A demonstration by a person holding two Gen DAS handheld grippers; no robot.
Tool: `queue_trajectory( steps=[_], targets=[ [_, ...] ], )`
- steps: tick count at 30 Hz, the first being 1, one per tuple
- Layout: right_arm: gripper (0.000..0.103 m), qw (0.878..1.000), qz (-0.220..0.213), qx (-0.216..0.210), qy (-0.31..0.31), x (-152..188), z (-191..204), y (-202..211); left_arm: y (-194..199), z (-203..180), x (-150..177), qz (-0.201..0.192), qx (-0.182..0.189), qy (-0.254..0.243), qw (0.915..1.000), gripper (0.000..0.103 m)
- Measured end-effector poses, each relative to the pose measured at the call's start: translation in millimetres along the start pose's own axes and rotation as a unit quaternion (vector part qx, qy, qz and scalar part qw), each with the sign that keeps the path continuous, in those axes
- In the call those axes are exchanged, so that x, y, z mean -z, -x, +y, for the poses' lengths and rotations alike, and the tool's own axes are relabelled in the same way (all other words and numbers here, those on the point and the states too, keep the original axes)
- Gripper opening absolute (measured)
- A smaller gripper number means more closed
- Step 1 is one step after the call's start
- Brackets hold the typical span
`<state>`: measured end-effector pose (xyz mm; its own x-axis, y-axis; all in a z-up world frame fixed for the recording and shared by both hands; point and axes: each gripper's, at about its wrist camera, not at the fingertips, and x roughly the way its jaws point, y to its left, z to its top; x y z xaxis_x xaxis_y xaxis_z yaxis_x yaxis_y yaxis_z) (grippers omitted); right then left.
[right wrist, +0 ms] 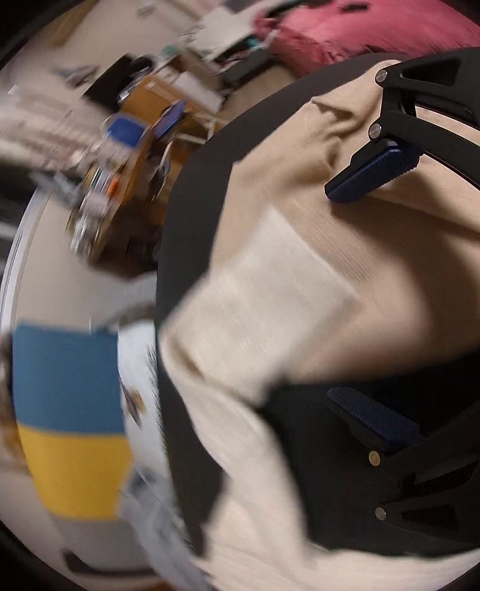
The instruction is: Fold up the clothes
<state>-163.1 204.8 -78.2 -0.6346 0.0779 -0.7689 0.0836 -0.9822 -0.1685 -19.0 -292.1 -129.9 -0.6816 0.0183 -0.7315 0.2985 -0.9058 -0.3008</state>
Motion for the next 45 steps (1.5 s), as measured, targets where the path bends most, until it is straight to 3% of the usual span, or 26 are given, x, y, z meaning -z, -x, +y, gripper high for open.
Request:
queue_trajectory(
  steps=[4,8,9,10,12,13,17,21,27,30,33,35,37,40,42,45],
  targets=[
    [0.102,1.0,0.023,0.005,-0.016,-20.2,-7.9,-22.1,-0.9,2.5,0.9,-0.001,0.011,0.011,0.9999,0.019],
    [0.097,0.999,0.048,0.006,0.011,-31.8,3.1,-43.1,-1.8,5.0,1.7,-0.002,0.022,0.023,0.9995,0.019],
    [0.074,0.998,0.059,0.003,0.013,-36.7,3.4,-50.6,-2.0,5.6,1.9,-0.003,0.024,0.026,0.9994,0.019],
    [0.045,0.998,0.064,-0.005,0.014,-39.6,6.2,-52.1,-2.3,6.2,2.2,-0.003,0.027,0.029,0.9992,0.019],
    [0.024,0.998,0.057,0.0,0.033,-44.5,18.0,-45.1,-2.7,7.5,2.6,-0.004,0.032,0.034,0.9989,0.019],
    [0.019,0.997,0.054,0.006,0.047,-43.9,25.8,-38.3,-2.3,8.8,3.0,-0.004,0.036,0.038,0.9987,0.019],
    [0.018,0.996,0.066,-0.029,0.052,-34.5,38.5,-13.9,-0.3,13.5,4.4,-0.006,0.047,0.048,0.9977,0.019],
    [0.018,0.993,0.077,-0.091,-0.016,-12.6,25.5,11.4,0.3,17.1,4.5,-0.007,0.057,0.057,0.9967,0.019],
    [0.017,0.974,0.08,-0.174,-0.123,52.7,-6.1,54.9,-0.9,19.9,2.6,-0.006,0.061,0.06,0.9963,0.019],
    [0.017,0.975,0.065,-0.15,-0.148,86.1,-27.4,81.7,-0.9,17.8,0.9,-0.003,0.055,0.053,0.9971,0.019],
    [0.018,0.981,0.035,-0.065,-0.179,92.2,-69.3,101.9,0.4,12.9,-0.3,0.005,0.044,0.039,0.9983,0.019],
    [0.031,0.979,0.004,0.001,-0.205,96.0,-91.8,122.4,1.3,9.6,-1.1,0.01,0.037,0.029,0.9989,0.019],
    [0.054,0.975,-0.029,0.013,-0.219,96.8,-96.9,143.1,7.1,2.6,-3.7,0.012,0.028,0.012,0.9995,0.02],
    [0.062,0.981,-0.064,-0.046,-0.177,86.8,-62.2,160.7,15.7,-7.1,-8.2,0.01,0.019,-0.011,0.9997,0.021],
    [0.062,0.982,-0.066,-0.121,-0.132,77.4,-13.3,157.7,18.7,-10.9,-14.8,0.004,0.017,-0.019,0.9997,0.021],
    [0.062,0.972,-0.045,-0.222,-0.064,59.8,78.8,138.5,19.7,-15.5,-29.4,-0.003,0.012,-0.027,0.9996,0.021]
  ],
)
